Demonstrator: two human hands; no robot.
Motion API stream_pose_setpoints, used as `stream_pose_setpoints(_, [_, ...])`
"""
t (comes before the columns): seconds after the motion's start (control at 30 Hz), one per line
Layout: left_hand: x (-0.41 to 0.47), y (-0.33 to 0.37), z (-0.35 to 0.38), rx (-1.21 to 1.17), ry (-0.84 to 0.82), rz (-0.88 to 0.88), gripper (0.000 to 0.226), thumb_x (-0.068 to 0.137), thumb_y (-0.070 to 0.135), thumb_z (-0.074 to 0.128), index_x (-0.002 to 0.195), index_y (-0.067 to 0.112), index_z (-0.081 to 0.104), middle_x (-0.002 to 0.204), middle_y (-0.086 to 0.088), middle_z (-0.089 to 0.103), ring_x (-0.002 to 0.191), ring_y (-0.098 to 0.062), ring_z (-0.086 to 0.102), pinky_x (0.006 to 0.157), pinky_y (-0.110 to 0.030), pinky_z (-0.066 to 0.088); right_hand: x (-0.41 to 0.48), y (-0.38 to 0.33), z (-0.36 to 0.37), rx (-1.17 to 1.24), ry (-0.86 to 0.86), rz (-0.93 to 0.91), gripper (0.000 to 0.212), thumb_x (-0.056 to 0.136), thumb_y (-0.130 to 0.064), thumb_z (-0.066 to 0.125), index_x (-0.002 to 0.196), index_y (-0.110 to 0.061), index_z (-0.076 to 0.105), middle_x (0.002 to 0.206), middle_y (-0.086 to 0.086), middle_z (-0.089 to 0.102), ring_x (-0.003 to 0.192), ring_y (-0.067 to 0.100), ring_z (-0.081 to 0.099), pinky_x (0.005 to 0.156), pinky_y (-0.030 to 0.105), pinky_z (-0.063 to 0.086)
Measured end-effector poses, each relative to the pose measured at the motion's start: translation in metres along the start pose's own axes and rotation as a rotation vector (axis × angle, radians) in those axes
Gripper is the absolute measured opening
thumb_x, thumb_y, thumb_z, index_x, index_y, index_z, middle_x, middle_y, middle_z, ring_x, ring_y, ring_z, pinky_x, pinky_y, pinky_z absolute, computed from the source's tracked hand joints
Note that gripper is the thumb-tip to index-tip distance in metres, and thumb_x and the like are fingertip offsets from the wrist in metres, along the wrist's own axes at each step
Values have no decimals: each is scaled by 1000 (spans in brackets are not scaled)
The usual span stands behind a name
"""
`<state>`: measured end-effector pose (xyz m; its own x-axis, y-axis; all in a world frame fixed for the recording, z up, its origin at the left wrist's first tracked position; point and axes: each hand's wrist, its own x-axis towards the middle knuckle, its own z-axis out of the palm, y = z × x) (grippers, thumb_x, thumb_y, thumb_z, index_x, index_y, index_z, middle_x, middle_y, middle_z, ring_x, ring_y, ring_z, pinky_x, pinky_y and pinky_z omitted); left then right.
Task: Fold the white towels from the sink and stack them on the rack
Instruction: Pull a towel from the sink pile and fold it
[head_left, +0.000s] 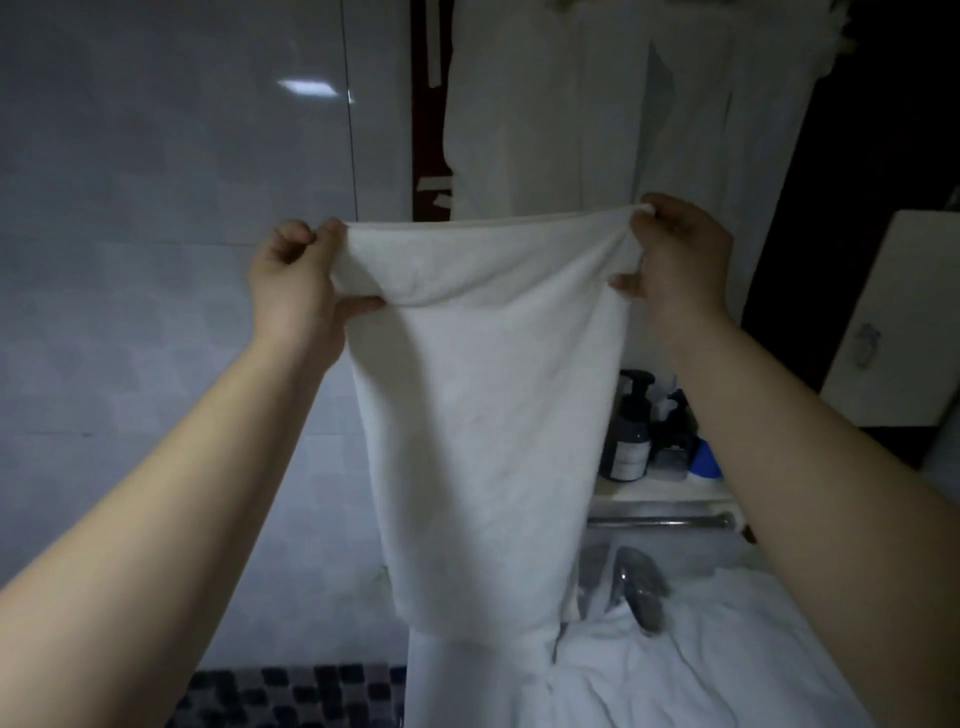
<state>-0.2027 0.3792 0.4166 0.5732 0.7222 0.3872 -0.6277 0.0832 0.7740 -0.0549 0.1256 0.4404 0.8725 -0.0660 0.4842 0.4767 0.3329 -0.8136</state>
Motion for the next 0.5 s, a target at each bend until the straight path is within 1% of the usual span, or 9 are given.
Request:
stream_pose_setpoints(0.03, [-6,4,-2,37,40,-23,32,97,15,62,77,24,39,89,2,50,89,-22,52,66,-74,52,-5,-2,-4,-63,-6,-21,16,90,-16,70,106,-19,73,97,-7,71,76,3,67,52,27,56])
stream_pose_setpoints(0.07, [-14,9,-4,81,76,-44,30,96,17,63,78,25,40,90,1,49,87,-23,53,66,-75,51,-11,-4,-8,-103,-19,-41,17,90,-16,70,106,-17,74,92,-8,72,68,1,65,51,25,54])
stream_pose_setpoints(0.13, [-25,18,-7,143,118,-81,30,93,20,66,77,25,41,88,2,50,83,-23,53,68,-75,50,-22,-8,-14,-118,-21,-66,19,89,-12,70,108,-11,74,92,-4,72,72,3,65,66,29,56])
stream_pose_setpoints(0.2, [-41,25,-9,166,159,-69,32,89,22,70,74,25,42,79,4,50,74,-20,51,74,-62,51,-37,-17,-24,-95,-10,-80,21,88,-8,70,108,-5,74,92,-1,71,78,5,64,76,26,53])
stream_pose_setpoints(0.27, [-55,30,-12,205,175,48,37,86,22,72,69,25,39,71,5,44,67,-15,43,70,-39,44,-50,-24,-36,-99,-23,-92,17,89,-6,68,106,-7,74,95,0,71,84,7,65,82,27,55])
stream_pose_setpoints(0.3, [-63,32,-12,208,158,110,39,85,20,72,67,26,37,67,6,41,64,-13,40,67,-34,38,-57,-28,-43,-106,-35,-101,14,90,-7,68,103,-12,73,97,0,71,88,9,66,89,31,57])
stream_pose_setpoints(0.33, [-72,34,-13,193,134,161,41,84,18,72,66,26,36,65,8,39,62,-11,37,66,-30,34,-65,-31,-50,-112,-41,-114,12,91,-8,67,99,-16,72,98,-1,71,92,11,67,94,36,56])
stream_pose_setpoints(0.4, [-90,35,-16,179,84,264,42,84,17,71,66,25,34,60,14,38,59,-6,35,61,-27,32,-79,-37,-63,-112,-30,-164,12,92,-9,66,96,-20,71,97,-3,71,94,11,67,97,42,54])
stream_pose_setpoints(0.5, [-122,33,-29,253,46,390,42,87,17,70,67,25,34,56,21,38,58,-1,34,58,-21,32,-101,-42,-80,-109,-34,-184,11,92,-9,66,101,-12,72,99,1,71,94,11,66,95,36,55])
